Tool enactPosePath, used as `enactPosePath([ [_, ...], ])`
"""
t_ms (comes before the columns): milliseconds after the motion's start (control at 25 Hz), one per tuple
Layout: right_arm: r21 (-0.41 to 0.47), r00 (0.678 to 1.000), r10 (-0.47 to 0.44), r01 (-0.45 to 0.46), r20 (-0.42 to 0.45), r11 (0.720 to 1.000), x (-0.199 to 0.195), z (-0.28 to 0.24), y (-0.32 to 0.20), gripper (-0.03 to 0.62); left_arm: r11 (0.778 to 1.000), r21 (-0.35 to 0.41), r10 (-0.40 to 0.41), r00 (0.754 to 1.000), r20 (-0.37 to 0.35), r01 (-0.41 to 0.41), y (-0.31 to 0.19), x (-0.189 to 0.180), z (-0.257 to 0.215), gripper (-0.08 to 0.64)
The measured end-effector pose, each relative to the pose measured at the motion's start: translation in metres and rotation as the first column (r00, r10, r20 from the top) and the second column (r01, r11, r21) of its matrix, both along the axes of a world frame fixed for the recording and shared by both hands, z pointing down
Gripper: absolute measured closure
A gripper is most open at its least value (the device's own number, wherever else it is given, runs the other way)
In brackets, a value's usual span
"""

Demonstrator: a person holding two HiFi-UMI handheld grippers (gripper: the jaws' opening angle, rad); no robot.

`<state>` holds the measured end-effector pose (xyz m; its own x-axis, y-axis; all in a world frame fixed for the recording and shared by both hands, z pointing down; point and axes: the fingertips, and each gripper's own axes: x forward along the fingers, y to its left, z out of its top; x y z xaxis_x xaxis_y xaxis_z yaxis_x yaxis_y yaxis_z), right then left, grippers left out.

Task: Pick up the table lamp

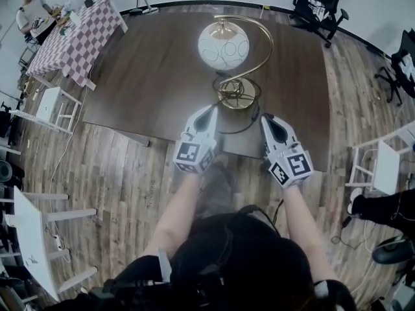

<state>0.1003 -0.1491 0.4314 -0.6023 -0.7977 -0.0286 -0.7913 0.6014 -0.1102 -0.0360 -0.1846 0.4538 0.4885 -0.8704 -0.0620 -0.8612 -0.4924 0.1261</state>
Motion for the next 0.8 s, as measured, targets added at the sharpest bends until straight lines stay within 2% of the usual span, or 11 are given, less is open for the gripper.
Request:
enactPosePath([
  [400,-0.008,1.0,-0.01,0.009,-0.004,1.0,-0.009,0.001,-0.052,0.583,1.0,-0.008,0.026,1.0,0.01,-0.026,-0.046,-0.001,0.018,0.557],
  [520,-0.008,1.0,-0.009,0.009,-0.007,1.0,-0.009,0.002,-0.065,0.583,0.999,-0.009,0.044,0.999,0.01,-0.043,-0.055,0.002,0.022,0.535],
  [640,-0.008,1.0,-0.014,0.014,-0.006,1.0,-0.009,0.0,-0.077,0.558,0.998,-0.022,0.053,0.998,0.014,-0.053,-0.067,0.002,0.029,0.533],
  [680,-0.007,1.0,-0.016,0.016,-0.007,1.0,-0.009,-0.001,-0.081,0.558,0.998,-0.03,0.055,0.998,0.016,-0.055,-0.072,0.002,0.031,0.503],
  [800,-0.007,1.0,-0.01,0.01,-0.012,1.0,-0.009,0.0,-0.089,0.558,0.997,-0.055,0.063,0.998,0.026,-0.061,-0.083,0.004,0.043,0.472],
])
